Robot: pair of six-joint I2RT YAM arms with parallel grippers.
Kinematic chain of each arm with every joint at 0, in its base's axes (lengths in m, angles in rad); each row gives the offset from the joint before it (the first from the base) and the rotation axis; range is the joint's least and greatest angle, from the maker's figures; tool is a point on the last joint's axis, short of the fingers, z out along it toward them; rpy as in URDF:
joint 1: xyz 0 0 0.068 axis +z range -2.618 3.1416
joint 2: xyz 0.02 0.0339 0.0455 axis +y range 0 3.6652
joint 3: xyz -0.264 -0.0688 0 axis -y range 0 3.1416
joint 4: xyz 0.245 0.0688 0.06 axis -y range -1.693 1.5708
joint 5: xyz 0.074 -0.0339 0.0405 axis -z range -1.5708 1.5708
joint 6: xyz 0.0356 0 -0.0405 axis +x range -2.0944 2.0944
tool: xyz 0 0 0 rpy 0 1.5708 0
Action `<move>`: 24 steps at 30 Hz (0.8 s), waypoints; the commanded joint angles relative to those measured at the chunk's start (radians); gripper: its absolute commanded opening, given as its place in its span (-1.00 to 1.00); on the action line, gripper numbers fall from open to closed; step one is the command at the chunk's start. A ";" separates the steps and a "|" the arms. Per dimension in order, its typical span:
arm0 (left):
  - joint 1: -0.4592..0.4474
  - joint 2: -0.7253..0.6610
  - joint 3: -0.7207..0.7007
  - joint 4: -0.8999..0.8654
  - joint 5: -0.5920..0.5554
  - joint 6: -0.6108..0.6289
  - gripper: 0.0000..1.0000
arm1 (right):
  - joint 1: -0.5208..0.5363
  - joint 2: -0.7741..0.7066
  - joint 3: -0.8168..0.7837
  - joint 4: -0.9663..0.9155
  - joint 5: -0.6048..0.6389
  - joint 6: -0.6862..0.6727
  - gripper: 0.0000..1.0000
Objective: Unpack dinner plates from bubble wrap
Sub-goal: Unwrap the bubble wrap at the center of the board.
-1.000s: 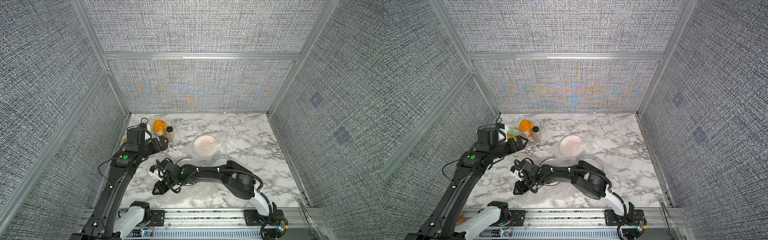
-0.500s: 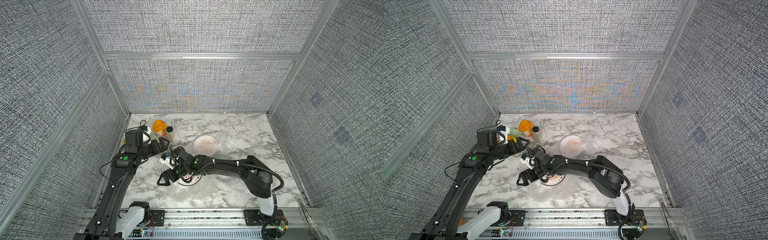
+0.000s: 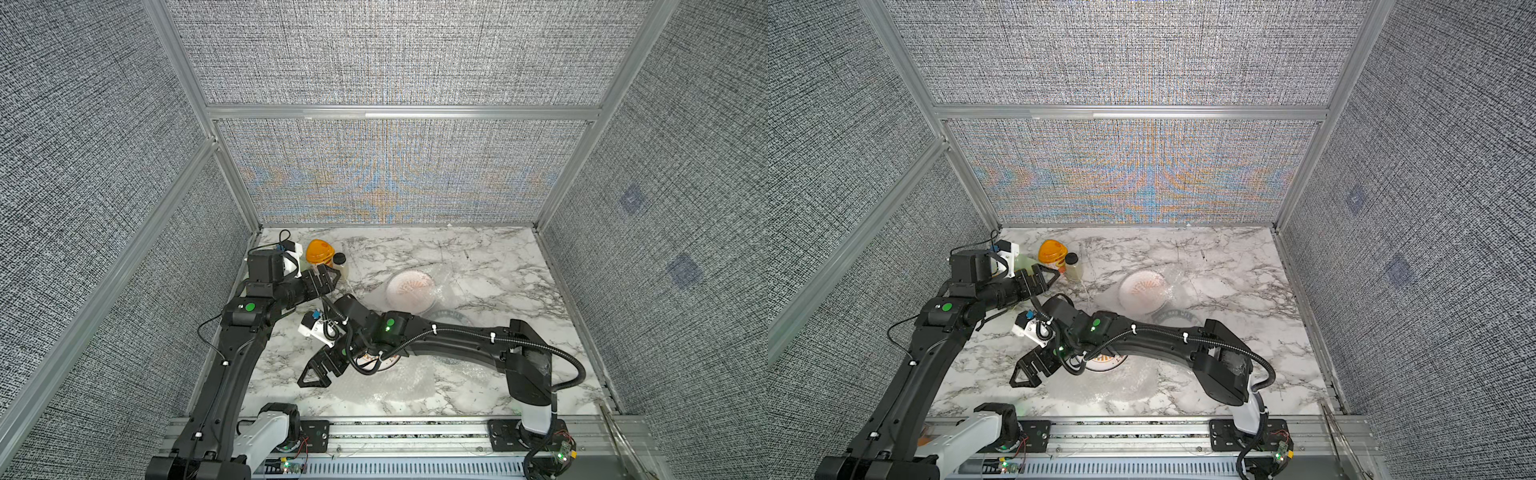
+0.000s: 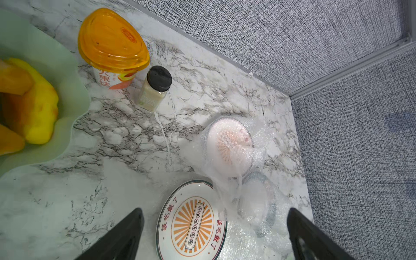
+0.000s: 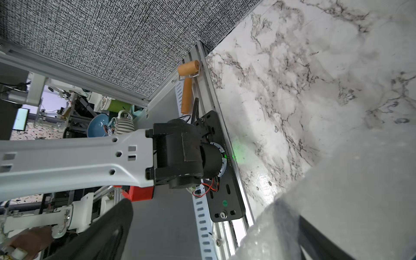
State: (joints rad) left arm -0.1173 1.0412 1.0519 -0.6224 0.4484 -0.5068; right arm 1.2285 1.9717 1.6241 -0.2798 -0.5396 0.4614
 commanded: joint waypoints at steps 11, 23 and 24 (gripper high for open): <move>0.000 0.017 -0.320 0.114 0.166 0.008 0.99 | 0.005 0.059 -0.064 -0.069 0.168 -0.014 0.99; -0.007 0.100 -0.491 0.241 0.112 -0.145 0.99 | -0.004 0.063 -0.058 -0.052 0.167 -0.008 0.99; -0.007 0.107 -0.499 0.250 0.116 -0.150 0.99 | -0.004 0.061 -0.059 -0.052 0.168 -0.007 0.99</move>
State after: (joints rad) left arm -0.1215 1.1347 0.5789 -0.3519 0.5266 -0.6384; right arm 1.2366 2.0495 1.5593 -0.4534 -0.4248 0.4438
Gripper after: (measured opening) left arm 0.994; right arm 0.992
